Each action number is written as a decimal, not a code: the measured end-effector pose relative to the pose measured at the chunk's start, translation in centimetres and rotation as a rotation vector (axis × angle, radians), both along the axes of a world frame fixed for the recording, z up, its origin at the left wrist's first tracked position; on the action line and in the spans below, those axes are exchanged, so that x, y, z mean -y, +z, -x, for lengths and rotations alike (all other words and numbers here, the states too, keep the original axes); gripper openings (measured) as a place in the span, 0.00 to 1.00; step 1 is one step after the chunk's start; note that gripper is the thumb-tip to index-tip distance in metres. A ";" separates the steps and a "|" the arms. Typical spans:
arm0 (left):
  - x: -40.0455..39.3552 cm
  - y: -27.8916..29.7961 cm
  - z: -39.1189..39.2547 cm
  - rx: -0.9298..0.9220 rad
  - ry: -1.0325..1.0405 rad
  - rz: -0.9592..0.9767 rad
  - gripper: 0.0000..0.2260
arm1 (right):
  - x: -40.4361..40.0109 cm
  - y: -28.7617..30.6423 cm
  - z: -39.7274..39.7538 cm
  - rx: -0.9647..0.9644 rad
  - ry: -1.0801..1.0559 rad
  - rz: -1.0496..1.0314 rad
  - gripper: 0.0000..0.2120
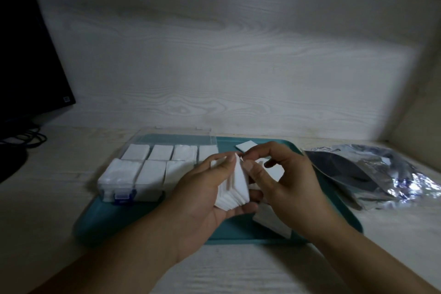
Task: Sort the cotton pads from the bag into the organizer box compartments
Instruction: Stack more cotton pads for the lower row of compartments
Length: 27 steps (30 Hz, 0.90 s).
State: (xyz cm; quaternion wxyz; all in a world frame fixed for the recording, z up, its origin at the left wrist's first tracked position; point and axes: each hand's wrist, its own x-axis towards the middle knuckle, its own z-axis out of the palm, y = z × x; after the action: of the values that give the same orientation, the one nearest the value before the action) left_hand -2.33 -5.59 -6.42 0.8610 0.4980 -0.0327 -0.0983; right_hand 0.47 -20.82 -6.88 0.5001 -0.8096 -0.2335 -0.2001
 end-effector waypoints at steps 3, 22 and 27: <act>-0.3 -0.1 -0.5 -0.022 0.065 0.008 0.13 | 0.5 0.9 0.3 0.035 0.128 0.058 0.07; -0.4 -0.4 -0.5 -0.004 0.045 0.030 0.15 | 0.7 1.2 0.4 -0.083 0.294 0.163 0.22; -0.4 -0.2 -0.5 -0.007 0.013 0.030 0.24 | 0.5 1.1 0.2 -0.097 0.322 0.152 0.19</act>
State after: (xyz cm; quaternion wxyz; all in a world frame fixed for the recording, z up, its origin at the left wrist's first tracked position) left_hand -1.82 -5.23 -6.61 0.8692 0.4847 -0.0280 -0.0936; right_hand 0.30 -21.32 -5.82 0.4736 -0.8058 -0.3504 -0.0600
